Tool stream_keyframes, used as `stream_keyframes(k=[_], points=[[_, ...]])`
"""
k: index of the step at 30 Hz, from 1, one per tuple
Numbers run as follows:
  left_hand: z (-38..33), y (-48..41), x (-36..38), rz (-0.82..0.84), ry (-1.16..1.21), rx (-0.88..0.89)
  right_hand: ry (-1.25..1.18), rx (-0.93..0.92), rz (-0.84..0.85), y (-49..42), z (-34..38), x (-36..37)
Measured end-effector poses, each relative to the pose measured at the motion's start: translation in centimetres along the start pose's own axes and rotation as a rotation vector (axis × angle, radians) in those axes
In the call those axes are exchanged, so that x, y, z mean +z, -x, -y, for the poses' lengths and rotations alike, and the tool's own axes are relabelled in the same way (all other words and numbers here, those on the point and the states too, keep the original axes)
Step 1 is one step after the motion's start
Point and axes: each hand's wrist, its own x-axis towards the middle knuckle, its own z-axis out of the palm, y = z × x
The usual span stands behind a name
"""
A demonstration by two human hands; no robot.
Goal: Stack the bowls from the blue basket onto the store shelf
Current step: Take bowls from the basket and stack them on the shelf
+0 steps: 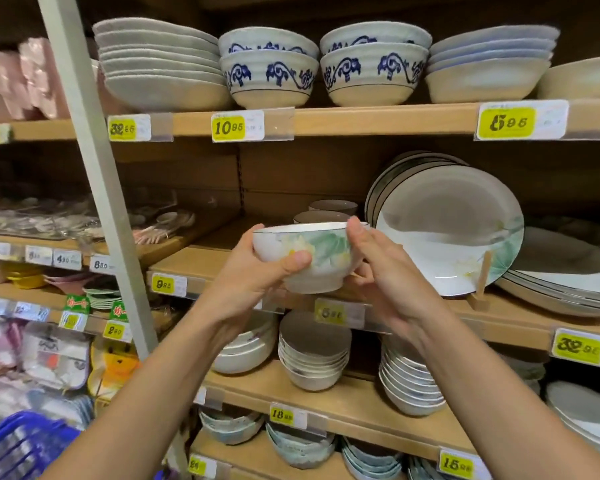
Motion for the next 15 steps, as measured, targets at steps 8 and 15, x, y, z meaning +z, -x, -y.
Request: stream_keyframes(k=[8, 15], points=[[-0.8, -10.9, -5.6, 0.152, 0.1, 0.073, 0.21, -0.09, -0.101, -8.4, 1.8, 0.9], [1.0, -22.0, -7.4, 0.187, 0.161, 0.018, -0.016, -0.008, -0.318, -17.5, 1.2, 1.0]])
